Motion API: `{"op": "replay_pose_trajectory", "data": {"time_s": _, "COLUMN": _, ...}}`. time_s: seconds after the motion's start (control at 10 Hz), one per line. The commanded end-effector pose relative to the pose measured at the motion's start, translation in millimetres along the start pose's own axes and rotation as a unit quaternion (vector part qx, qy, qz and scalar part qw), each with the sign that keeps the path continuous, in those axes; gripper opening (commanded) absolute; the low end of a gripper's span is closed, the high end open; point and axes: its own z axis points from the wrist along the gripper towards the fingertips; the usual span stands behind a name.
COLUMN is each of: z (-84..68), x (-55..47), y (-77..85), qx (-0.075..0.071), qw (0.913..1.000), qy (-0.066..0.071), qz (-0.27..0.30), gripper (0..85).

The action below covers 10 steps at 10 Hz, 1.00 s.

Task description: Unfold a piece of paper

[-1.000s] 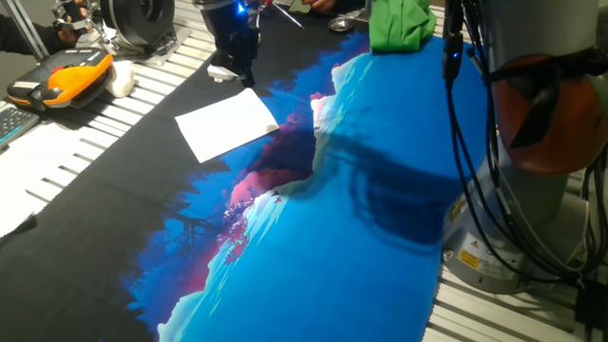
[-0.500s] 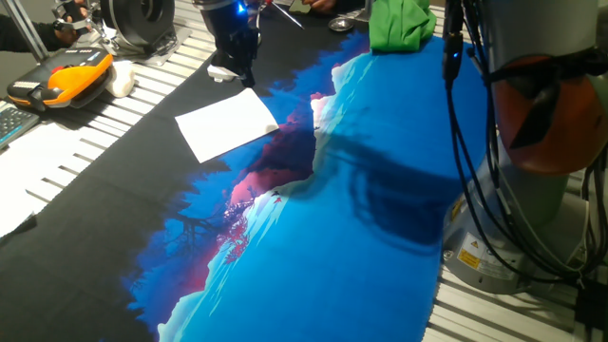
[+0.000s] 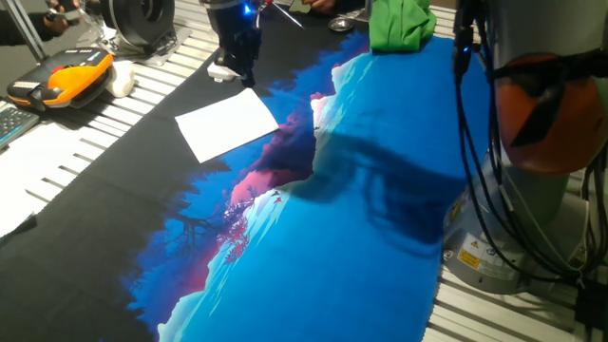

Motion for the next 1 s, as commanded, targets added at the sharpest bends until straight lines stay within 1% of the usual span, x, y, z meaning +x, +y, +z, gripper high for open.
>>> {"op": "replay_pose_trajectory", "data": {"time_s": 0.0, "z": 0.0, "x": 0.0, "y": 0.1, "qx": 0.001, "qw": 0.9996, "qy": -0.028, "qz": 0.009, "gripper": 0.0}}
{"op": "replay_pose_trajectory", "data": {"time_s": 0.1, "z": 0.0, "x": 0.0, "y": 0.1, "qx": 0.007, "qw": 0.9991, "qy": -0.036, "qz": 0.023, "gripper": 0.0}}
{"op": "replay_pose_trajectory", "data": {"time_s": 0.2, "z": 0.0, "x": 0.0, "y": 0.1, "qx": 0.049, "qw": 0.9971, "qy": -0.048, "qz": 0.033, "gripper": 0.0}}
{"op": "replay_pose_trajectory", "data": {"time_s": 0.3, "z": 0.0, "x": 0.0, "y": 0.1, "qx": 0.084, "qw": 0.9947, "qy": -0.054, "qz": 0.024, "gripper": 0.0}}
{"op": "replay_pose_trajectory", "data": {"time_s": 0.4, "z": 0.0, "x": 0.0, "y": 0.1, "qx": 0.079, "qw": 0.995, "qy": -0.056, "qz": 0.024, "gripper": 0.0}}
{"op": "replay_pose_trajectory", "data": {"time_s": 0.5, "z": 0.0, "x": 0.0, "y": 0.1, "qx": 0.074, "qw": 0.9951, "qy": -0.062, "qz": 0.019, "gripper": 0.0}}
{"op": "replay_pose_trajectory", "data": {"time_s": 0.6, "z": 0.0, "x": 0.0, "y": 0.1, "qx": 0.026, "qw": 0.9974, "qy": -0.066, "qz": 0.009, "gripper": 0.0}}
{"op": "replay_pose_trajectory", "data": {"time_s": 0.7, "z": 0.0, "x": 0.0, "y": 0.1, "qx": 0.034, "qw": 0.9973, "qy": -0.064, "qz": 0.009, "gripper": 0.0}}
{"op": "replay_pose_trajectory", "data": {"time_s": 0.8, "z": 0.0, "x": 0.0, "y": 0.1, "qx": 0.035, "qw": 0.9972, "qy": -0.065, "qz": 0.014, "gripper": 0.0}}
{"op": "replay_pose_trajectory", "data": {"time_s": 0.9, "z": 0.0, "x": 0.0, "y": 0.1, "qx": 0.035, "qw": 0.9975, "qy": -0.061, "qz": 0.007, "gripper": 0.0}}
